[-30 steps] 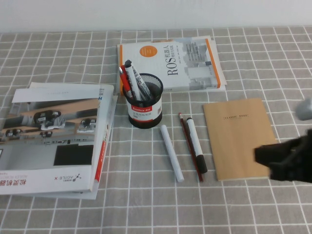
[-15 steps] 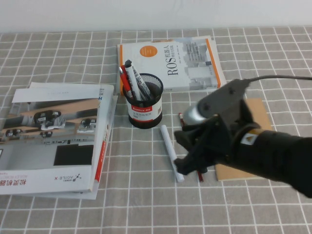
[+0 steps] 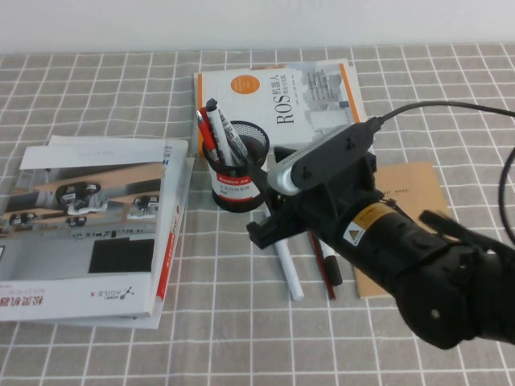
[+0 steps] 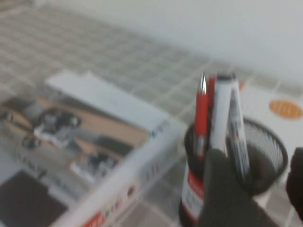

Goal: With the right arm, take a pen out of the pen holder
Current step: 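Take a marker out of the pen holder and lay it on the table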

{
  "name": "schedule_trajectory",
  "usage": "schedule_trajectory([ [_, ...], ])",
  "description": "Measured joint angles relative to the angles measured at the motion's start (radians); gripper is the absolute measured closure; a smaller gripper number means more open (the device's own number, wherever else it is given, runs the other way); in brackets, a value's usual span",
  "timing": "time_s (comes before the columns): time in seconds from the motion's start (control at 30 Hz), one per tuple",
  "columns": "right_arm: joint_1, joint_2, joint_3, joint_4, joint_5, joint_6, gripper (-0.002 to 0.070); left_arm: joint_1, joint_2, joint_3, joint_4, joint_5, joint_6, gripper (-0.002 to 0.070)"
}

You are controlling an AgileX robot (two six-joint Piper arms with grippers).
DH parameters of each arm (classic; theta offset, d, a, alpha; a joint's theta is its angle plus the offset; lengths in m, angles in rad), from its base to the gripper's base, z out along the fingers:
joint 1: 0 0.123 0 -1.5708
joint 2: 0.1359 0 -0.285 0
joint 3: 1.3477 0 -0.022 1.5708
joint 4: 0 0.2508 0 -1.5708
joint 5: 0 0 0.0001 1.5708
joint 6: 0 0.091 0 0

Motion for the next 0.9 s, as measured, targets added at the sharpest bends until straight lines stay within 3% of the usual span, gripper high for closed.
schedule_trajectory([
  [0.13,0.0,0.076,-0.05,-0.038,-0.09,0.025,0.0417,0.0,0.0,0.0,0.0,0.0,0.0,0.068],
  [0.9,-0.063,0.423,-0.522,-0.06,0.076,0.028,0.0417,0.0,0.0,0.0,0.0,0.0,0.0,0.068],
])
